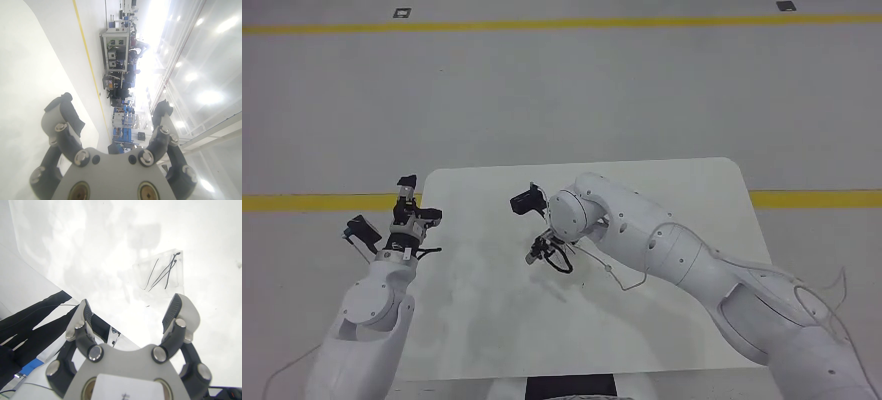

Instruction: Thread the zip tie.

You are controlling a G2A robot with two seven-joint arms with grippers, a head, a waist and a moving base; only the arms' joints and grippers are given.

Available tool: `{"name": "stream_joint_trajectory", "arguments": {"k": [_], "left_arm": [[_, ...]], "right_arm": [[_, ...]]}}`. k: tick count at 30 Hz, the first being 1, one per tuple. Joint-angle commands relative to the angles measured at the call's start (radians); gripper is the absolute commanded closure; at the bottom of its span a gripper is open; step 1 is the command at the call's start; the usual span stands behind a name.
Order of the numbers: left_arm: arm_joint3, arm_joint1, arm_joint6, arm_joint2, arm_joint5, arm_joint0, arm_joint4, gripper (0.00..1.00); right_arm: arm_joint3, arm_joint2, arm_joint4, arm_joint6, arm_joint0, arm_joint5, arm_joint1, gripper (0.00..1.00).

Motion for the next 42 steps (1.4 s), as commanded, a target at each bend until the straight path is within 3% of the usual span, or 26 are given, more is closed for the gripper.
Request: {"name": "stream_joint_trajectory", "arguments": {"k": [1, 13, 25, 36, 37, 39, 42], "left_arm": [[0.000, 0.000, 0.000, 0.000, 0.000, 0.000, 0.000, 0.00], [0.000, 0.000, 0.000, 0.000, 0.000, 0.000, 0.000, 0.00], [0.000, 0.000, 0.000, 0.000, 0.000, 0.000, 0.000, 0.00], [0.000, 0.000, 0.000, 0.000, 0.000, 0.000, 0.000, 0.00], [0.000, 0.000, 0.000, 0.000, 0.000, 0.000, 0.000, 0.00], [0.000, 0.000, 0.000, 0.000, 0.000, 0.000, 0.000, 0.00], [0.000, 0.000, 0.000, 0.000, 0.000, 0.000, 0.000, 0.00]], "right_arm": [[0.009, -0.001, -0.004, -0.004, -0.002, 0.006, -0.005, 0.00], [0.134, -0.023, 0.003, -0.037, 0.001, 0.019, -0.069, 0.00], [0.136, -0.020, -0.002, -0.066, -0.014, 0.006, -0.068, 0.00], [0.143, -0.004, -0.075, -0.055, -0.022, 0.045, -0.078, 0.00], [0.143, -0.001, -0.082, -0.052, -0.022, 0.045, -0.079, 0.02], [0.142, 0.007, -0.097, -0.042, -0.025, 0.045, -0.080, 0.48], [0.144, 0.020, -0.115, -0.033, -0.030, 0.045, -0.082, 0.56]]}}
